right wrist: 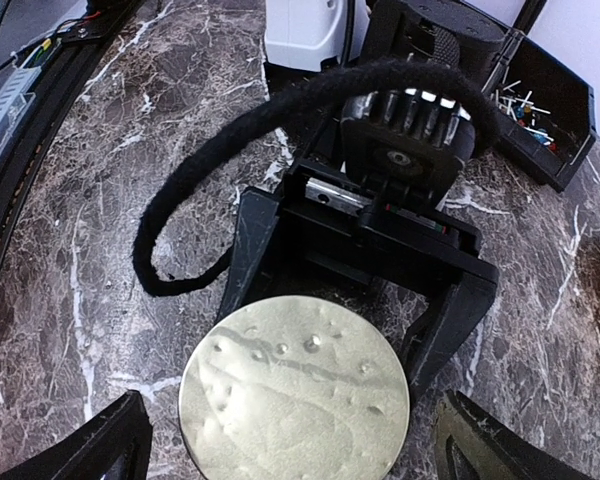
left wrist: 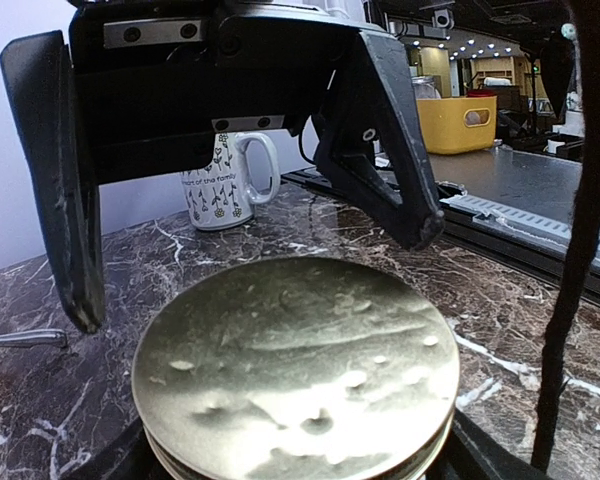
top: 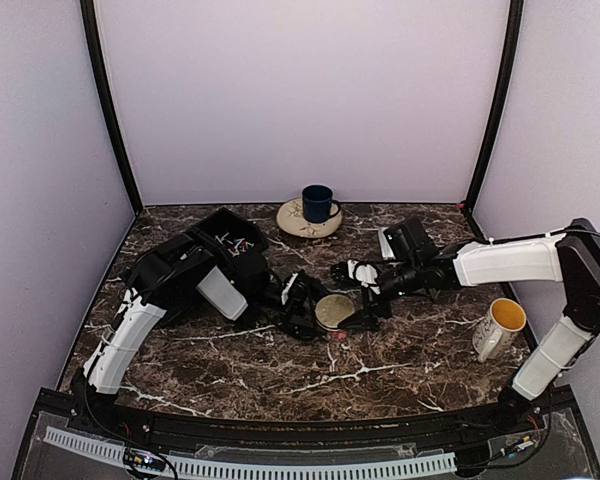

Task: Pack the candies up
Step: Screw the box lid onto the packing box.

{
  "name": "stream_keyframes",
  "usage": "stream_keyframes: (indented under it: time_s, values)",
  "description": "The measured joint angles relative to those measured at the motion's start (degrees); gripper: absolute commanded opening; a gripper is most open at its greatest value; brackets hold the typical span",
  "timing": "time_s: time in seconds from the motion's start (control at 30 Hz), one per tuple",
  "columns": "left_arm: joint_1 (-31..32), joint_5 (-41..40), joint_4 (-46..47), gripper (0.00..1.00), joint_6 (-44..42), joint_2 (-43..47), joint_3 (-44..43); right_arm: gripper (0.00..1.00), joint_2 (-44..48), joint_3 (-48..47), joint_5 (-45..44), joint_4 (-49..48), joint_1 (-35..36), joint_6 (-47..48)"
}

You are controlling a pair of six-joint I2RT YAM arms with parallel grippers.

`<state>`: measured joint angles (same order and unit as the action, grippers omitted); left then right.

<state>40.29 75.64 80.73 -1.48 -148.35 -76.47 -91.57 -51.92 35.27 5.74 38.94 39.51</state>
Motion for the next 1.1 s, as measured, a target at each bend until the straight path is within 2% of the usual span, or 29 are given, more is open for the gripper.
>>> stream_keyframes:
  time_s: [0.37, 1.1]
  values:
    - [0.0, 0.33, 0.37, 0.72, 0.31, -0.13, -0.15, 0.98, -4.44, -2.71, 4.83, 3.45, -0.26, 4.98]
    - [0.07, 0.28, 0.35, 0.71, 0.46, -0.42, -0.76, 1.0, -6.4, -2.75, 3.43, -1.16, -0.26, 2.8]
